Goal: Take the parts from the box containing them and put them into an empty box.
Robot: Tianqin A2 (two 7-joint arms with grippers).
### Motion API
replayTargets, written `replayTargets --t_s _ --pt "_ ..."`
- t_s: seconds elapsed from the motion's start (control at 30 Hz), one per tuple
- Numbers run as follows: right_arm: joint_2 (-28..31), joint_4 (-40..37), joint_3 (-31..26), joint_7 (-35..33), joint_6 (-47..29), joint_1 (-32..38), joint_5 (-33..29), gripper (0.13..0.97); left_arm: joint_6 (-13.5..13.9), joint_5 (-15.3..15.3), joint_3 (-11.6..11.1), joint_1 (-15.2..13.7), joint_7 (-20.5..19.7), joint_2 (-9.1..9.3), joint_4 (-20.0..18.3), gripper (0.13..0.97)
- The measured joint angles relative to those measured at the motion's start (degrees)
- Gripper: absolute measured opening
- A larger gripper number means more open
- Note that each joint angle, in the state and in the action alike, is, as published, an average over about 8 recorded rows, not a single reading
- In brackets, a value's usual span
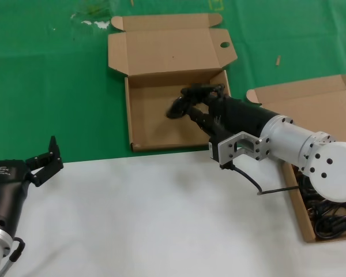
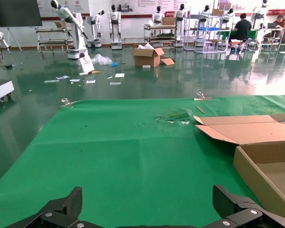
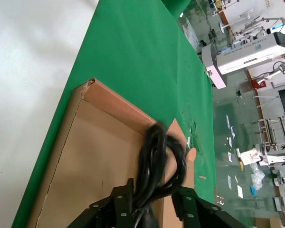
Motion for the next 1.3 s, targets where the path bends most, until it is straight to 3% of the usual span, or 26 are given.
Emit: replayTargets --t_s 0.3,0.6,0.87,1.17,1.3 --pt "0.0 0.0 0.0 0.0 0.0 0.0 0.0 0.355 0.0 0.0 0.0 0.0 0.0 0.0 0.0 0.966" --pt "0.0 0.0 0.0 0.0 0.0 0.0 0.0 0.521 0.0 0.0 0.0 0.0 0.0 0.0 0.0 0.966" --pt "0.0 0.0 0.0 0.0 0.0 0.0 0.0 0.725 0.0 0.0 0.0 0.0 0.0 0.0 0.0 0.966" --pt "0.0 0.0 0.0 0.0 0.0 0.0 0.0 0.871 0.0 0.0 0.0 0.0 0.0 0.0 0.0 0.966" --pt "0.0 0.0 0.0 0.0 0.0 0.0 0.0 0.871 0.0 0.0 0.0 0.0 0.0 0.0 0.0 0.966"
